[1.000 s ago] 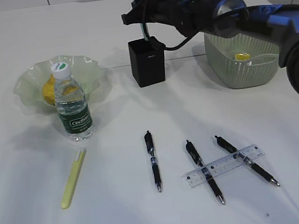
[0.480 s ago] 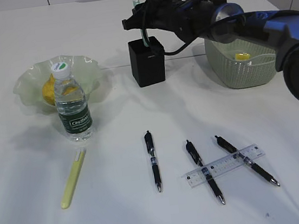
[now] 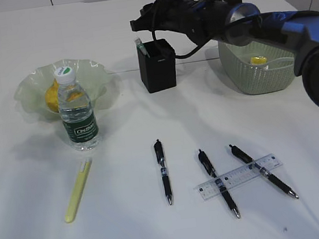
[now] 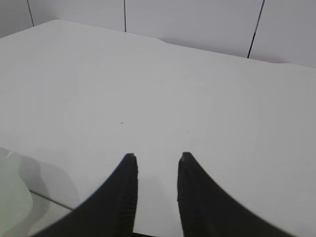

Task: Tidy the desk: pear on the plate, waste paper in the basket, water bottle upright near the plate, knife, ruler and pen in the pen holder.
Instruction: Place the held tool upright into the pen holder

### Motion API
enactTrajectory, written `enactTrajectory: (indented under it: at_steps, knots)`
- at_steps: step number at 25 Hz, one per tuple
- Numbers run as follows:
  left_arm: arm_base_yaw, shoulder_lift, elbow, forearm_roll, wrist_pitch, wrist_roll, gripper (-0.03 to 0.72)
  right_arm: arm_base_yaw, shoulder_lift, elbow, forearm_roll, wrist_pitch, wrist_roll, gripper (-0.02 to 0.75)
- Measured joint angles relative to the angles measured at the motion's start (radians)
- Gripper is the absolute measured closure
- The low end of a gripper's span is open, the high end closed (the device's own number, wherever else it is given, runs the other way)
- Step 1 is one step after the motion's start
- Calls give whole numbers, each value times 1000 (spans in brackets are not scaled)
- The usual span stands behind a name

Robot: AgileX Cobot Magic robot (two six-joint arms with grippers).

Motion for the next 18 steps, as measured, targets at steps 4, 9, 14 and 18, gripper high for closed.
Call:
enactTrajectory:
  at_steps: [4, 9, 14, 18]
  knots:
    - [0, 0, 0, 0, 0, 0, 223, 0, 0, 0, 0, 7, 0, 525]
    - [0, 0, 0, 0, 0, 0, 223, 0, -2, 0, 0, 90, 1, 522]
    - [0, 0, 0, 0, 7, 0, 223, 0, -35, 0, 5, 151, 2, 519]
    - [0, 0, 0, -4, 22, 0, 223, 0, -78, 0, 23, 193, 3, 519]
